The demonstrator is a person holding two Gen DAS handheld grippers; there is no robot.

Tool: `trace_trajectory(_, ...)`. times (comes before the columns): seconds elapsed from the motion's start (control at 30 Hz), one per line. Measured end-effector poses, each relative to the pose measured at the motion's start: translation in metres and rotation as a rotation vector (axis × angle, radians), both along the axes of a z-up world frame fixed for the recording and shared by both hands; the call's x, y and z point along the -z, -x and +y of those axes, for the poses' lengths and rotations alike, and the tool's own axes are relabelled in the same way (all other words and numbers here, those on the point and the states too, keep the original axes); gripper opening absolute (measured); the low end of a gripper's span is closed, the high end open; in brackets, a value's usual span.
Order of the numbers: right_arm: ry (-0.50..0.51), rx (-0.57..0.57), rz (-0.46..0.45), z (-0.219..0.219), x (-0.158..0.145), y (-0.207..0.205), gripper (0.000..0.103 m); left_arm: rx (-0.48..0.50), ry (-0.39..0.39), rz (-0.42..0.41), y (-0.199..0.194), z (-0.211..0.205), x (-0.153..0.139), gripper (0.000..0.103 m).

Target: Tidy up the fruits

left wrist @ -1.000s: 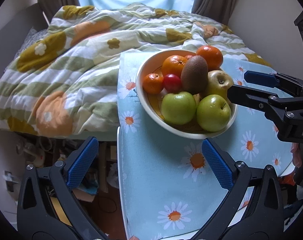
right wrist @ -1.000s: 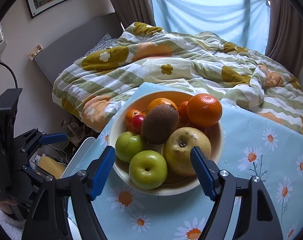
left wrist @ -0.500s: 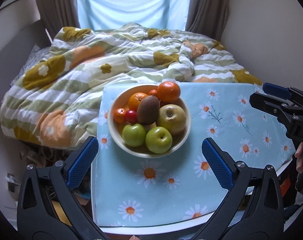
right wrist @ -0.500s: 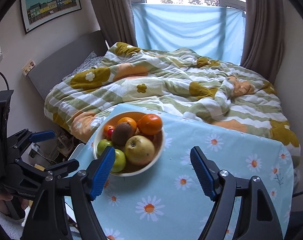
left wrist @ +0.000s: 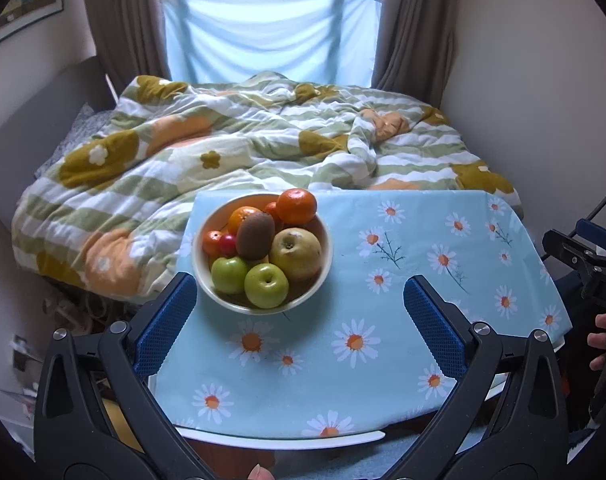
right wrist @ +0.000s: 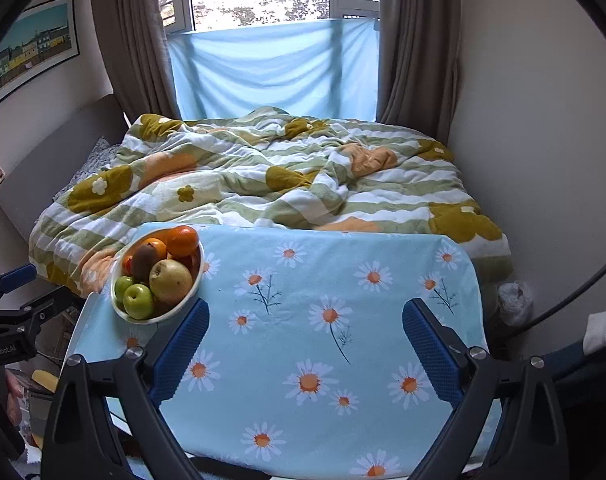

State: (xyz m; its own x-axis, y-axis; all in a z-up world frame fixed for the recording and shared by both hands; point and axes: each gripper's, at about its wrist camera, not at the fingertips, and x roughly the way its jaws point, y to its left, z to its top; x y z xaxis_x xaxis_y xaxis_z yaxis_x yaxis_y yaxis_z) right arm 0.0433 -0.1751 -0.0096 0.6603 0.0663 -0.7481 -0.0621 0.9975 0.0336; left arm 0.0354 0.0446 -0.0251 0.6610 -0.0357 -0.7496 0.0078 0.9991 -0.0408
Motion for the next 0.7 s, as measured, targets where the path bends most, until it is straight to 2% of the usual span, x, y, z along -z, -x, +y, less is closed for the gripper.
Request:
trace_trajectory(0.27, -0.025, 0.040, 0.009, -0.023, 0.005, 0.014, 0.097, -0.004, -0.017, -0.013, 0.008, -0.015, -0.002, 0.103)
trace_trajectory(0.7, -0.028, 0.056, 0.002, -0.032, 0.003, 0.014, 0.097, 0.016, -0.022, -0.027, 0.001, -0.030, -0.010, 0.103)
